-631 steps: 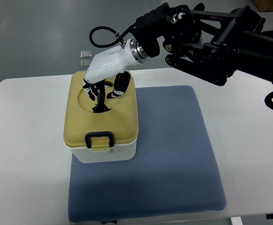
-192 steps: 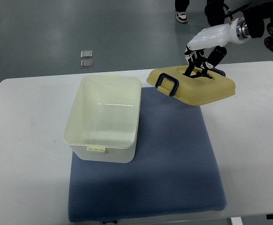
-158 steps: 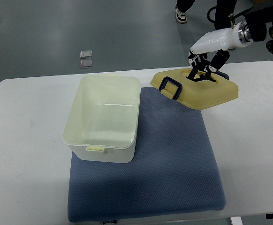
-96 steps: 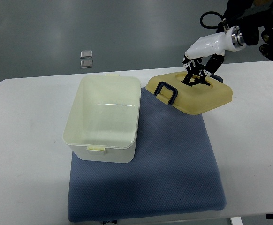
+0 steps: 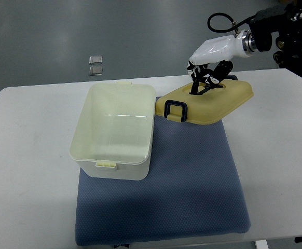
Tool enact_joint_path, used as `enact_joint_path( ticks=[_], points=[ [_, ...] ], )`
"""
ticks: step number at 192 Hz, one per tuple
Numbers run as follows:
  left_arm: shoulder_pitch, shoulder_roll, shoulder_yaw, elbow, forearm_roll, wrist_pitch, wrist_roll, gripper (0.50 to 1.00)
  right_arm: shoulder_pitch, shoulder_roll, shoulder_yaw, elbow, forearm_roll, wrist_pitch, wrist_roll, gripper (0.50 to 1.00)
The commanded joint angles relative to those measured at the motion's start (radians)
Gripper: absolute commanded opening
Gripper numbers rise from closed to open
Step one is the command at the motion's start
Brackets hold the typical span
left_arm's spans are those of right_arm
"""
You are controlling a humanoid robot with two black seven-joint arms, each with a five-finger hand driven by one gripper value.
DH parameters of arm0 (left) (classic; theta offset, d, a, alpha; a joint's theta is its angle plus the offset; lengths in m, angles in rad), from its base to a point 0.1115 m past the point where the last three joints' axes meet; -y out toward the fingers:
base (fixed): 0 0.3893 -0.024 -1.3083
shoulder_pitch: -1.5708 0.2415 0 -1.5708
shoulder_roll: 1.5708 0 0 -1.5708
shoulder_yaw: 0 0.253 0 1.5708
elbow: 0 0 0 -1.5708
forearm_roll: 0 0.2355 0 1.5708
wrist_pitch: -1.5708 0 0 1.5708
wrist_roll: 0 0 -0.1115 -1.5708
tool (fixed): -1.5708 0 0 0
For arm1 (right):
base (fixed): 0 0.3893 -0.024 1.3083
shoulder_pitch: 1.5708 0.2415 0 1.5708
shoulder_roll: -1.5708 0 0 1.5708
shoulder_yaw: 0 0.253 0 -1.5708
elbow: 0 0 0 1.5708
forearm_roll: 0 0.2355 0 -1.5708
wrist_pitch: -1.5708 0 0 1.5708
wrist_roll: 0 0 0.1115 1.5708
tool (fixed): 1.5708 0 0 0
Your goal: Open white storage box with right hand
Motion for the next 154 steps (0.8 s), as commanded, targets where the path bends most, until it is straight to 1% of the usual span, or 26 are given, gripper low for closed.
enact_joint_path(
  ticks=[1,29,49,64,75,104,143,148,153,154],
  points=[
    [0.0,0.0,0.0,0.0,0.0,0.0,0.0,1.0,-0.003,0.004,0.0,0.001,0.001,-0.005,0.0,0.5],
    [0.0,0.0,0.0,0.0,0.0,0.0,0.0,1.0,-0.03,0.004,0.0,0.001,0.001,-0.033,0.0,0.5],
    [0.0,0.0,0.0,0.0,0.0,0.0,0.0,1.0,-0.061,0.0,0.003,0.001,0.003,-0.039,0.008,0.5],
    [0.0,0.0,0.0,0.0,0.002,0.0,0.0,1.0,-0.098,-0.005,0.004,0.001,0.003,-0.076,0.015,0.5],
    [0.0,0.0,0.0,-0.001,0.002,0.0,0.0,1.0,-0.124,-0.005,0.004,0.001,0.003,-0.105,0.039,0.5],
    [0.0,0.0,0.0,-0.001,0.003,0.0,0.0,1.0,-0.164,0.001,0.004,0.004,0.003,-0.168,0.039,0.5],
    [0.0,0.0,0.0,-0.001,0.003,0.0,0.0,1.0,-0.211,0.001,0.006,0.027,0.004,-0.203,0.039,0.5],
    [0.0,0.0,0.0,-0.001,0.003,0.0,0.0,1.0,-0.222,0.001,0.007,0.03,0.004,-0.212,0.039,0.531],
    [0.0,0.0,0.0,-0.001,0.003,0.0,0.0,1.0,-0.23,0.003,0.006,0.03,0.004,-0.22,0.039,0.545],
    [0.0,0.0,0.0,-0.001,0.003,0.0,0.0,1.0,-0.233,0.003,0.006,0.03,0.004,-0.223,0.039,0.555]
  ],
)
